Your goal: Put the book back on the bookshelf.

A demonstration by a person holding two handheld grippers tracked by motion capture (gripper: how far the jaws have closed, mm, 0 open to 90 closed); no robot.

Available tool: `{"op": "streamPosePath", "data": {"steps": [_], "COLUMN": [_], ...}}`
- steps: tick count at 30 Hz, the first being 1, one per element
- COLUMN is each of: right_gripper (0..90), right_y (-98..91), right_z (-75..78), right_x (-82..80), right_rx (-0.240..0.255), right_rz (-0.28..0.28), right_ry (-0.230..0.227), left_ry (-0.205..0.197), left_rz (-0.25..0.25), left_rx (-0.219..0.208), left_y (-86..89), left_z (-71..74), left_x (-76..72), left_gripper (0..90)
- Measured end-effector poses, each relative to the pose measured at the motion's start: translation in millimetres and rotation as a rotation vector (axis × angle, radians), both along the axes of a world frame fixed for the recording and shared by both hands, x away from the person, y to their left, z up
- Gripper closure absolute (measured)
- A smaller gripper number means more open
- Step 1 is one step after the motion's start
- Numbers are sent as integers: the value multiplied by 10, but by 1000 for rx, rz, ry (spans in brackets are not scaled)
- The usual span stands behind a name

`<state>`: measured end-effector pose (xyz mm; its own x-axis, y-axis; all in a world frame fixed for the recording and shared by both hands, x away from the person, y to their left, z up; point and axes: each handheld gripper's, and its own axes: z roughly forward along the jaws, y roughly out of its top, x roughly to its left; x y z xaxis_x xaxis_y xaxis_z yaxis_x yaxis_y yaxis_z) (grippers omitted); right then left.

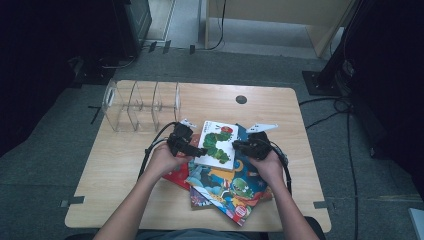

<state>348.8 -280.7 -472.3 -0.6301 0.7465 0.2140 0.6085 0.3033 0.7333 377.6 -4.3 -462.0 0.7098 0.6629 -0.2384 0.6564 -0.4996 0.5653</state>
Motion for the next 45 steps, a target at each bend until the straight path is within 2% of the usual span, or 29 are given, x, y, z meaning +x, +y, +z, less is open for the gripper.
{"op": "streamPosePath", "data": {"steps": [6,8,9,12,13,24,26,27,28,31,33,37,39,40,41,42,43,44,45], "right_gripper": [838,898,900,900,900,900,900,900,900,900,900,900,900,900,900,900,900,900,900], "right_y": [22,36,36,25,17,51,53,47,47,41,43,45,44,39,39,31,31,38,38], "right_z": [-35,-40,-44,-55,-64,-56,-57,-60,-60,-68,-69,-71,-72,-76,-76,-85,-94,-102,-102], "right_x": [5,-13,-18,-17,-18,-47,-50,-50,-50,-54,-57,-63,-64,-65,-65,-61,-58,-59,-59], "right_rx": [-9,-34,-41,-26,-21,-64,-66,-63,-63,-58,-54,-48,-50,-45,-45,-25,1,22,22], "right_rz": [17,15,14,11,13,26,28,28,28,26,21,14,14,13,13,16,24,38,38], "right_ry": [11,-6,-14,-9,-15,-50,-54,-52,-52,-57,-55,-50,-51,-53,-53,-44,-30,-18,-18], "left_ry": [16,24,28,36,54,111,138,166,166,212,257,265,253,242,235,238,260,260,277], "left_rz": [4,2,-3,1,4,-8,-15,-16,-16,24,57,76,86,96,103,114,142,142,144], "left_rx": [-1,-1,4,10,7,9,24,33,33,25,18,25,43,65,74,69,49,49,33], "left_y": [-44,-57,-63,-76,-71,-149,-183,-217,-217,-255,-268,-284,-300,-307,-311,-308,-291,-291,-274], "left_z": [-12,-31,-39,-67,-85,-106,-89,-74,-74,-62,-51,-45,-39,-30,-25,-24,-22,-22,-25], "left_x": [33,41,46,60,79,132,145,156,156,172,200,202,192,185,179,180,198,198,214], "left_gripper": [150,150,151,150,150,154,156,164,165,164,165,169,175,251,251,279,304,334,334]}}
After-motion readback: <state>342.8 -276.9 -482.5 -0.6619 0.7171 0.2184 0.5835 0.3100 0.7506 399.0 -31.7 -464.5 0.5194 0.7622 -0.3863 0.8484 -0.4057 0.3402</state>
